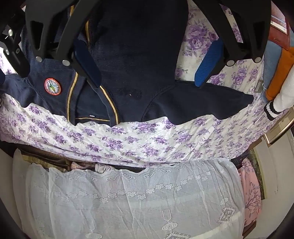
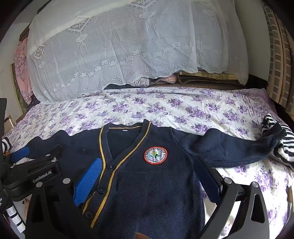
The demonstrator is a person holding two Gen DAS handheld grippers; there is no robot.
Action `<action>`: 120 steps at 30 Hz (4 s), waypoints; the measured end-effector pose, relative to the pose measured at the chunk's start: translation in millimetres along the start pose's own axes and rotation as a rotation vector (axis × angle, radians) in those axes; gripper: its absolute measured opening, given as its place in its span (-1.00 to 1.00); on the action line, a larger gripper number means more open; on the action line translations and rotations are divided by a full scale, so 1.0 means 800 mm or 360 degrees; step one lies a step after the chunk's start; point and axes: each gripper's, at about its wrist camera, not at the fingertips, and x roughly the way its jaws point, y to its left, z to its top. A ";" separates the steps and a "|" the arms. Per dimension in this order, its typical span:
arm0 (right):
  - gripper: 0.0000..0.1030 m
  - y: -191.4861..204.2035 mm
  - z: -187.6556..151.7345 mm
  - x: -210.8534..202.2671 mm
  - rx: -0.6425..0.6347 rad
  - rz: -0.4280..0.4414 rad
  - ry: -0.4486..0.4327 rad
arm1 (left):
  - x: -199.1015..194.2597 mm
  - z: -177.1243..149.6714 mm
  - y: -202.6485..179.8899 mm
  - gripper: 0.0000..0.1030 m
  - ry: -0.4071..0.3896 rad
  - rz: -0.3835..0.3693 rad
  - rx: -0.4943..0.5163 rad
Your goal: Fold small clothes
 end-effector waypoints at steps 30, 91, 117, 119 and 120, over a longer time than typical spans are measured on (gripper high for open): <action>0.93 -0.003 -0.001 0.003 0.0014 0.0007 0.0010 | 0.001 0.000 0.007 0.91 0.0004 0.0017 -0.0006; 0.93 -0.134 -0.034 0.034 0.0391 -0.0161 0.0248 | 0.075 -0.028 -0.026 0.91 0.0371 -0.0160 0.0119; 0.02 -0.365 -0.056 0.027 0.1282 0.0013 0.0185 | 0.088 0.020 -0.042 0.92 0.0360 -0.0206 0.0008; 0.02 -0.375 -0.044 0.034 0.1297 -0.0036 0.0171 | 0.121 0.000 -0.045 0.92 0.0447 -0.0173 0.0037; 0.01 -0.379 -0.041 0.040 0.1296 -0.0065 0.0176 | 0.133 -0.010 -0.047 0.92 0.0498 -0.0155 0.0056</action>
